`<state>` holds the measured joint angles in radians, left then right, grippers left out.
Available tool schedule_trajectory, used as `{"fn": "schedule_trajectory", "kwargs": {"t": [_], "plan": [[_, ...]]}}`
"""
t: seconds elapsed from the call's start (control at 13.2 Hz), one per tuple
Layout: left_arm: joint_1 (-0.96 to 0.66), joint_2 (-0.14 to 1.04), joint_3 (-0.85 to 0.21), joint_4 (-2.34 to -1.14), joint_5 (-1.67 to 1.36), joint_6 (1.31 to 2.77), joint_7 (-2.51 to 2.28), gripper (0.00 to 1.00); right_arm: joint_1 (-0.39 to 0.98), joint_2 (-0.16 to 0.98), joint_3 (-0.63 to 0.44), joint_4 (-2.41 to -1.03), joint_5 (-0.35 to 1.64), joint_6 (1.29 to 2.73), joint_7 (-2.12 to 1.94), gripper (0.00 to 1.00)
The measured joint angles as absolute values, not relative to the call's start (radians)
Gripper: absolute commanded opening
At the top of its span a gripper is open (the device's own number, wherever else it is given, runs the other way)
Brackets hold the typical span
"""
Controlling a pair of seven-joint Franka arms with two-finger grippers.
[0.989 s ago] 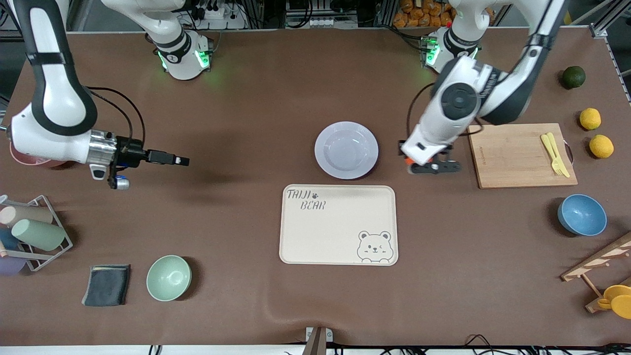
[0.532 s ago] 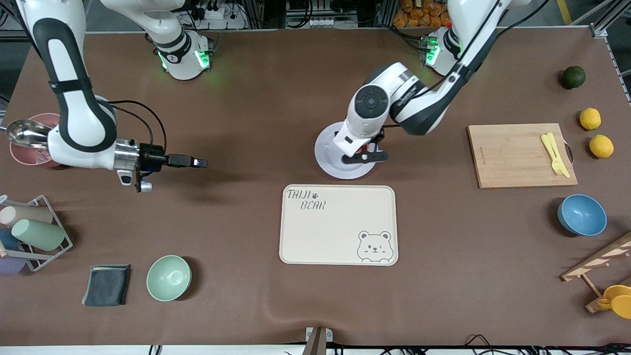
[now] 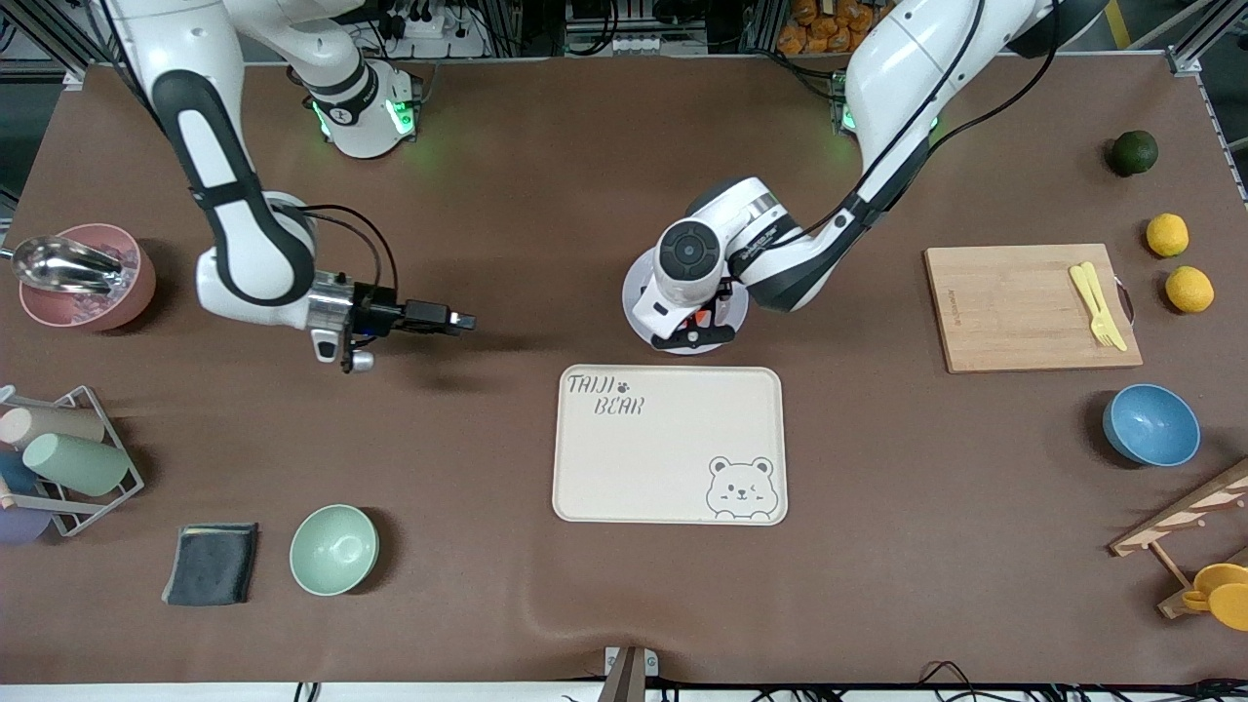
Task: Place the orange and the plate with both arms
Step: 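Carry the orange to the white plate while the right gripper reaches forward, then release the orange onto the plate while the right gripper grips the rim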
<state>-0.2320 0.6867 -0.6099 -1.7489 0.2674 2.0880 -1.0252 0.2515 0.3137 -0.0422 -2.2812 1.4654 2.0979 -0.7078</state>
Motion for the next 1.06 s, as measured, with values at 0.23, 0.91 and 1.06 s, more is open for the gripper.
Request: {"fn": "schedule_trajectory", "kwargs": {"t": [0.23,0.91,1.06], "plan": [[-0.233,0.689,-0.61,-1.736,0.27,2.084,-1.025,1.0,0.305,0.349,-0.042,-2.282,1.55,2.108,-0.729,1.0],[-0.011,0.495,-0.607,-1.698,0.273,2.006,-0.909,1.0,0.567,0.435,-0.04,-2.282,1.964,2.161,-0.868,0.8],[0.05,0.466,-0.608,-1.698,0.273,1.979,-0.824,1.0,0.583,0.453,-0.04,-2.282,2.01,2.163,-0.914,0.8]]}}
